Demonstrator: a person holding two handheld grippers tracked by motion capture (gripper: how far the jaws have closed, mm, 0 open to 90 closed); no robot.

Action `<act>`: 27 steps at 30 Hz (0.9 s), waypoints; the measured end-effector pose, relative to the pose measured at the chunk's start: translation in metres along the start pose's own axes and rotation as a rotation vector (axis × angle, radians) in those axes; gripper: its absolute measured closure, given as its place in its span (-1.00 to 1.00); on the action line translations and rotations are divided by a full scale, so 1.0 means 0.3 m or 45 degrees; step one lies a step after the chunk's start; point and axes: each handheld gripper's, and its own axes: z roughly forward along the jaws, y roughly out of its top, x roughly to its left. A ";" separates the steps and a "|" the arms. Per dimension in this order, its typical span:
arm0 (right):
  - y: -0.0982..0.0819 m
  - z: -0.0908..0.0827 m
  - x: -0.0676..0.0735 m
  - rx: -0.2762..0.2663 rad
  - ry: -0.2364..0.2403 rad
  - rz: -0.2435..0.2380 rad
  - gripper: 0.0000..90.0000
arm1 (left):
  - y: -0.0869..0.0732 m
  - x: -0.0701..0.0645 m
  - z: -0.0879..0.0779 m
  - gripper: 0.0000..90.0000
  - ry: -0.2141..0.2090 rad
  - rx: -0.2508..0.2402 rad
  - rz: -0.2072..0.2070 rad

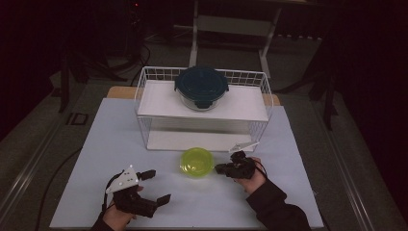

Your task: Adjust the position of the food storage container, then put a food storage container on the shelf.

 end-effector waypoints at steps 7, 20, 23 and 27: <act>-0.030 -0.054 -0.003 -0.037 0.003 0.029 0.70 | 0.001 0.001 0.001 -0.99 0.008 0.001 0.009; -0.041 -0.208 0.052 -0.199 -0.032 0.033 -0.21 | 0.088 0.011 -0.032 -0.99 0.028 -0.022 0.024; -0.029 -0.234 0.058 -0.250 -0.014 0.031 -0.43 | 0.123 0.016 -0.033 -0.99 0.007 -0.027 0.004; -0.004 -0.253 0.061 -0.294 0.028 0.046 -0.56 | 0.168 0.032 -0.028 -0.99 -0.022 -0.016 -0.044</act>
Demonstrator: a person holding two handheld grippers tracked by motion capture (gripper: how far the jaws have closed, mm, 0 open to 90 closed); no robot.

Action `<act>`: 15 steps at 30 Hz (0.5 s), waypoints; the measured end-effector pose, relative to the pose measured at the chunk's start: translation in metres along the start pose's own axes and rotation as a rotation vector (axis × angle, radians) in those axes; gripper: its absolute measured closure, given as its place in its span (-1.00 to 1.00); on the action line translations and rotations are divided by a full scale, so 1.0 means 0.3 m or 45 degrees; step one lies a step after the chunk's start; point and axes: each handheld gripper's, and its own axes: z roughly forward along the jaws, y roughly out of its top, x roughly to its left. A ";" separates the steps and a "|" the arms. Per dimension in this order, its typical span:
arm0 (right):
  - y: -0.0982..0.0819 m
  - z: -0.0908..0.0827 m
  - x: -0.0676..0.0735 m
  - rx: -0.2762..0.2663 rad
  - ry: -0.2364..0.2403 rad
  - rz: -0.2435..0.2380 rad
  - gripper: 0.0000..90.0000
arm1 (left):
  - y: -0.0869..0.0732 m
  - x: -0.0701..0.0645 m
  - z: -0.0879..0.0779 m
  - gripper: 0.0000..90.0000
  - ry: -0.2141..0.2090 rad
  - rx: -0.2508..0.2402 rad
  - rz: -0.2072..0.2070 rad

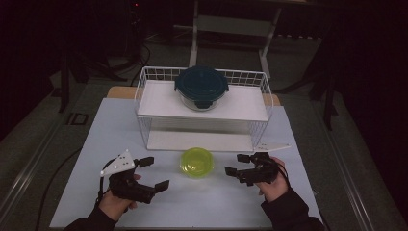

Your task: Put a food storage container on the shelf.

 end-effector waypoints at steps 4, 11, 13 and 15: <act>0.020 0.002 -0.004 -0.036 0.029 0.010 -0.57 | 0.036 0.015 0.017 -0.99 0.003 0.024 -0.011; 0.067 0.060 -0.018 -0.049 0.106 0.065 -0.67 | 0.075 0.074 0.124 -0.99 -0.092 0.097 -0.132; 0.068 0.084 -0.028 -0.012 0.119 0.138 -0.64 | 0.075 0.085 0.155 -0.99 -0.113 0.125 -0.175; 0.065 0.112 -0.037 0.018 0.122 0.207 -0.65 | 0.069 0.102 0.186 -0.95 -0.130 0.150 -0.251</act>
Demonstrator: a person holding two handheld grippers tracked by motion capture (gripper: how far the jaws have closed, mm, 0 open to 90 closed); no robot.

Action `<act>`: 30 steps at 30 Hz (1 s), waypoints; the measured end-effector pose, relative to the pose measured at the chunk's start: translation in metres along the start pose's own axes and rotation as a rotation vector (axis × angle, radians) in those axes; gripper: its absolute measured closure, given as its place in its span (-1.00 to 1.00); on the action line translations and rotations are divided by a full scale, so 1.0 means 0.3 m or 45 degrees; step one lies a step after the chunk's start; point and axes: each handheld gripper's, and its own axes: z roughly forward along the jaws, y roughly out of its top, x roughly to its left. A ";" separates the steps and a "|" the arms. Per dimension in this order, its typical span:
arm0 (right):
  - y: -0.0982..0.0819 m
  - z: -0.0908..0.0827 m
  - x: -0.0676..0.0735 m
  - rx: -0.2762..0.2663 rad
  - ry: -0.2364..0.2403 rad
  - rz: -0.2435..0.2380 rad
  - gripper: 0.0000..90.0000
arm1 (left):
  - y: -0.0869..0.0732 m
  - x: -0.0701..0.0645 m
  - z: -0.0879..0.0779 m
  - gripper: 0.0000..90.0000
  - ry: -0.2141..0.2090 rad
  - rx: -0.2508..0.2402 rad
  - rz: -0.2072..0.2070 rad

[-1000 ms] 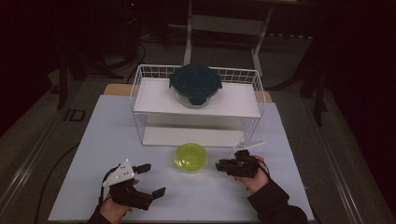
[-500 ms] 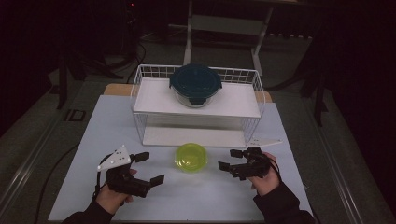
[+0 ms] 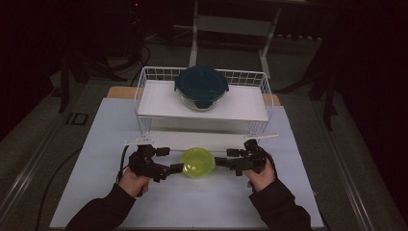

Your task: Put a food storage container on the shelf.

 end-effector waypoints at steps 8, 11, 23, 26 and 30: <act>-0.018 0.090 -0.063 0.097 0.052 0.275 -0.48 | -0.027 0.104 0.071 -0.77 -0.063 0.062 -0.334; -0.023 0.112 -0.082 0.126 0.042 0.330 -0.35 | -0.046 0.133 0.093 -0.65 -0.046 0.108 -0.433; -0.038 0.168 -0.113 0.187 0.017 0.481 0.27 | -0.082 0.192 0.136 0.17 -0.024 0.143 -0.615; -0.041 0.172 -0.117 0.183 0.026 0.511 0.47 | -0.086 0.194 0.149 0.32 -0.032 0.170 -0.641; -0.041 0.169 -0.110 0.176 0.043 0.513 0.66 | -0.091 0.188 0.152 0.58 -0.026 0.188 -0.611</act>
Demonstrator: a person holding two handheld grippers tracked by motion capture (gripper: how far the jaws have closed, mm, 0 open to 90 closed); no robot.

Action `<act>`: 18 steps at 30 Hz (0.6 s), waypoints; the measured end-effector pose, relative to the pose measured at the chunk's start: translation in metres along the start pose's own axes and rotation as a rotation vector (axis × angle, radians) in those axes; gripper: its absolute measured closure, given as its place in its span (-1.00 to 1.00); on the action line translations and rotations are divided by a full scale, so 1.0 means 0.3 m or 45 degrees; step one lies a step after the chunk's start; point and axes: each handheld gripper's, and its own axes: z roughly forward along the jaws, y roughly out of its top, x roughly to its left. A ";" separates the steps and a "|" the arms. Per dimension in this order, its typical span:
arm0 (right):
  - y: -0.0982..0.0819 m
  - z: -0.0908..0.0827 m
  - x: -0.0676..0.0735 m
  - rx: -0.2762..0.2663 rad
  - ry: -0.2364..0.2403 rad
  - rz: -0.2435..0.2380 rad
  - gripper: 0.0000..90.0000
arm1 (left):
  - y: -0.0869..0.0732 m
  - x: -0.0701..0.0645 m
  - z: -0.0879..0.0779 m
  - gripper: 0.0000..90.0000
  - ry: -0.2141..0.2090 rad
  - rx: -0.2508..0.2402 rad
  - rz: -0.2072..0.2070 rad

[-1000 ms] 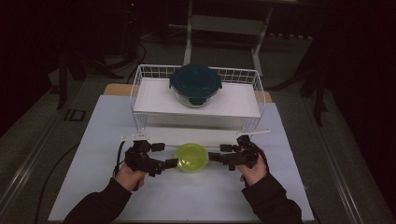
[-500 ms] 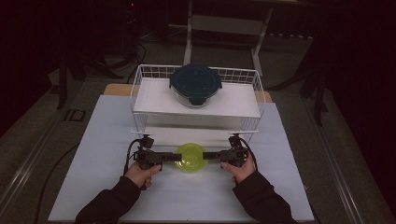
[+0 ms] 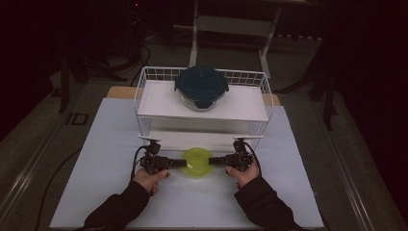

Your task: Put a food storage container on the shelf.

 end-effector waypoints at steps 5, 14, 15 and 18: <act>-0.008 0.000 0.005 0.006 0.024 -0.015 0.70 | -0.001 0.001 -0.009 0.65 -0.011 0.026 0.003; -0.035 -0.007 0.079 0.005 -0.114 -0.109 0.72 | -0.016 -0.020 -0.018 0.72 0.026 0.047 0.025; -0.037 -0.007 0.082 0.002 -0.121 -0.117 0.73 | -0.020 -0.022 -0.020 0.72 0.028 0.048 0.034; -0.044 -0.007 0.094 -0.006 -0.139 -0.139 0.74 | -0.028 -0.025 -0.022 0.73 0.032 0.041 0.031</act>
